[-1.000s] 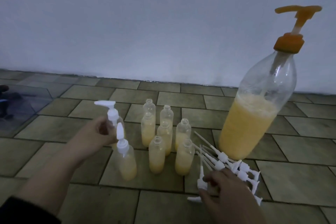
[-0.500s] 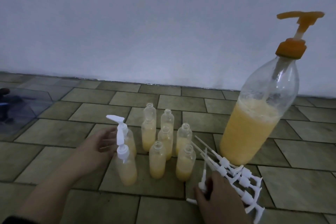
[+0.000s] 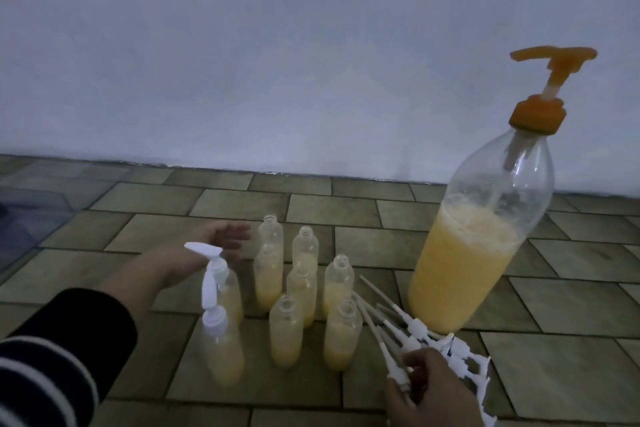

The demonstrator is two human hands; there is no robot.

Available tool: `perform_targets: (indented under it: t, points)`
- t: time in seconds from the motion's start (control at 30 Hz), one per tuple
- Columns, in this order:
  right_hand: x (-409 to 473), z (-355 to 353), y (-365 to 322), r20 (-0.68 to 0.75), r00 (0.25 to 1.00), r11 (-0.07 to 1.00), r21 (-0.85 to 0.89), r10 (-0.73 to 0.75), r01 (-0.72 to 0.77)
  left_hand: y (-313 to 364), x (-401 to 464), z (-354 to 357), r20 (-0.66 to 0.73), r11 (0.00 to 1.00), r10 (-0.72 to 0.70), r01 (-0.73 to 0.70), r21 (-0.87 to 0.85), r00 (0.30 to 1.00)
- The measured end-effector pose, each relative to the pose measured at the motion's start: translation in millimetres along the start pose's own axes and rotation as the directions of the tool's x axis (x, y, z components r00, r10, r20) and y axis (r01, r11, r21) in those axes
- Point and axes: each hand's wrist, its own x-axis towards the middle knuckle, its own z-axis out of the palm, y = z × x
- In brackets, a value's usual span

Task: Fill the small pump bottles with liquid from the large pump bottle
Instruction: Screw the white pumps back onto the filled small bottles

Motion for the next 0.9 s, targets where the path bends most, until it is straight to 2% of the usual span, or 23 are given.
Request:
perform_targets:
  t: [0.07,0.1,0.13,0.23,0.3,0.37,0.43,0.53,0.63,0.7,0.73,0.8,0.9]
  points:
    - [-1.3,-5.8,-0.9,0.077,0.996,0.998,0.041,0.039,-0.042,-8.6,7.5,17.7,0.059,0.998,0.063,-0.064,0.015,0.996]
    - [-2.3,-9.6,-0.3,0.077,0.995,0.995,0.068,0.062,-0.067,-6.5,7.7,25.4,0.018,0.997,0.071,-0.071,-0.013,0.997]
    - [-3.2,-12.9,0.2,0.048,0.995,0.991,0.096,0.086,-0.09,-0.8,5.4,32.3,-0.01,0.996,0.077,-0.077,-0.035,0.997]
    - [-7.9,-18.9,-2.4,-0.017,0.991,0.972,0.198,0.135,-0.129,8.8,5.3,43.4,0.085,0.992,0.124,-0.126,0.009,0.989]
    - [-8.1,-22.8,-3.1,-0.056,0.991,0.961,0.254,0.125,-0.107,9.4,6.9,47.9,0.089,0.993,0.096,-0.101,0.054,0.991]
    - [-6.9,-27.1,-2.6,-0.102,0.988,0.949,0.305,0.119,-0.083,9.0,12.1,54.1,-0.009,0.99,0.079,-0.077,0.115,0.997]
    - [-6.7,-31.0,-5.6,-0.141,0.982,0.929,0.364,0.124,-0.065,11.2,13.7,57.4,-0.031,0.989,0.084,-0.079,0.126,0.996]
    - [-5.3,-39.1,-6.4,-0.27,0.963,0.926,0.36,-0.015,0.115,13.7,5.2,50.7,-0.094,0.986,0.14,-0.13,0.103,0.986]
    - [-6.6,-56.5,-16.0,-0.341,0.912,0.893,0.302,-0.227,0.335,12.8,-13.1,37.2,-0.273,0.968,0.202,-0.234,-0.088,0.941]
    - [-8.9,-67.1,-33.0,-0.447,0.858,0.856,0.31,-0.252,0.413,17.6,-27.3,28.5,-0.419,0.939,0.198,-0.294,-0.18,0.886]
    - [-9.8,-71.1,-46.5,-0.47,0.852,0.817,0.382,-0.231,0.432,23.6,-34.3,23.9,-0.488,0.924,0.19,-0.323,-0.203,0.852]
    - [-5.6,-78.0,-68.8,-0.466,0.859,0.693,0.549,-0.21,0.467,43.8,-51.1,16.1,-0.6,0.888,0.228,-0.417,-0.196,0.767]
    - [13.8,-94.5,-89.3,-0.424,0.866,0.628,0.606,-0.265,0.488,77.7,-75.5,10.7,-0.637,0.853,0.343,-0.513,-0.096,0.69]
